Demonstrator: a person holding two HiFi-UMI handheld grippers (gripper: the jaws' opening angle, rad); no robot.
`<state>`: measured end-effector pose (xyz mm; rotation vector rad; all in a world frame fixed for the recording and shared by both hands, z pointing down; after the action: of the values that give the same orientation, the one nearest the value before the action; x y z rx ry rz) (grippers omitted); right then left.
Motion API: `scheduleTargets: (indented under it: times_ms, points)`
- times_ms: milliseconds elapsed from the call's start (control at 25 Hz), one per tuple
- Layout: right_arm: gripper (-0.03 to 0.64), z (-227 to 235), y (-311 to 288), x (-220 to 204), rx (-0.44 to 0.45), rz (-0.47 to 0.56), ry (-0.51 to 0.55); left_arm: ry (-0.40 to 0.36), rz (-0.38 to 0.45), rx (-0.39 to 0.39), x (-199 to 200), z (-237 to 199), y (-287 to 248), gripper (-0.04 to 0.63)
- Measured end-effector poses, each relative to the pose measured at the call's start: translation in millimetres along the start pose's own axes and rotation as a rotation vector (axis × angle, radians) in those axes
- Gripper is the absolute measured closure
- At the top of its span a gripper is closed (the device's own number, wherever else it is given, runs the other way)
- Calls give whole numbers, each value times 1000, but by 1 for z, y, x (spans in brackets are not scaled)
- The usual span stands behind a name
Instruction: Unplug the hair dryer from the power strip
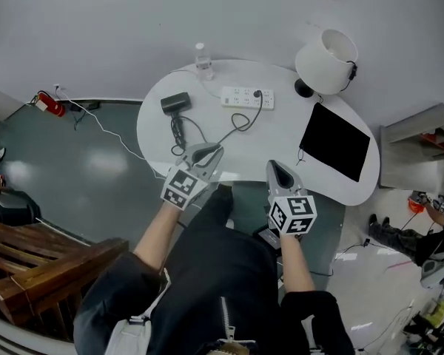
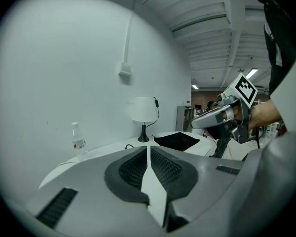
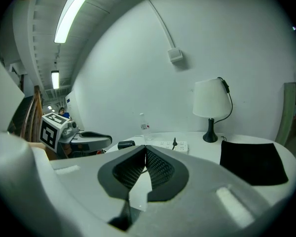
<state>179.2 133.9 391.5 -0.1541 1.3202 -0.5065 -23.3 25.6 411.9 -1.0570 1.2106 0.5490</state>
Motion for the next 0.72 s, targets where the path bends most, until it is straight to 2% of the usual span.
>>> scheduleTargets:
  times_ms: [480, 720]
  points:
    - [612, 49, -88, 60, -45, -51, 28, -74, -54, -84, 25, -86, -103, 568]
    - [612, 62, -119, 76, -71, -70, 37, -188, -119, -111, 24, -117, -142, 549]
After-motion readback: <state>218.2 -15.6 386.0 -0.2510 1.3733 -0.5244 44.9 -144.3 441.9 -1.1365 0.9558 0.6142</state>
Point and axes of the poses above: the fingertips, and each gripper's own axes: y backward along the fingers, z to its right, x out of its top, the point moved 8 cm from there along y, backward along the fingers, and after that the axes turned 2 degrees about x, right-handed, at the moved point
